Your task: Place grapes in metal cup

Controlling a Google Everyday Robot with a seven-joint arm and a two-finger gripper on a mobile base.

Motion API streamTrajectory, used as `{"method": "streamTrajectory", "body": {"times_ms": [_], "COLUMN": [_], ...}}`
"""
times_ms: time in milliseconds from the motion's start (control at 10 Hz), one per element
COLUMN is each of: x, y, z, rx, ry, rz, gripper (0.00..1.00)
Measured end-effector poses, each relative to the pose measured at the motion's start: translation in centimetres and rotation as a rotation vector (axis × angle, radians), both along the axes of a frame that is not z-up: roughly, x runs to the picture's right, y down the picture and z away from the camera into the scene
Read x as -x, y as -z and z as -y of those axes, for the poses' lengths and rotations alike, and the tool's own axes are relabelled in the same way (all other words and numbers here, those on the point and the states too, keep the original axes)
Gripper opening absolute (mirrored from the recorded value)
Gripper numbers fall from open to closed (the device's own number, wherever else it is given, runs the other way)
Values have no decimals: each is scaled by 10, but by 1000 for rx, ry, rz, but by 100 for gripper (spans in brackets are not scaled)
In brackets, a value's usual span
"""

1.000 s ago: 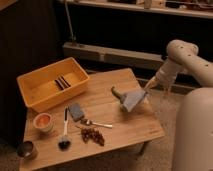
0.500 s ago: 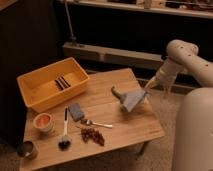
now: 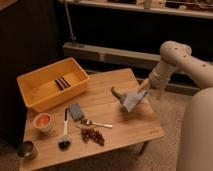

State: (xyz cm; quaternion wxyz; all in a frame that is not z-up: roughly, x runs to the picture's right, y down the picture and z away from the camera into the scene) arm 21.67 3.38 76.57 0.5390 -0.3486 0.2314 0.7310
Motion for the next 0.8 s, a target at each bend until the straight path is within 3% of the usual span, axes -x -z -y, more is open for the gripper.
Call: {"method": "streamTrajectory", "body": {"times_ms": [200, 500, 600, 800], "x": [74, 163, 173, 170], "y": [4, 15, 17, 17], "z": [-17, -47, -51, -51], "rx": [0, 0, 1, 0], "ry": [89, 216, 233, 231], "rz": [122, 310, 334, 330], "gripper": [66, 66, 66, 66]}}
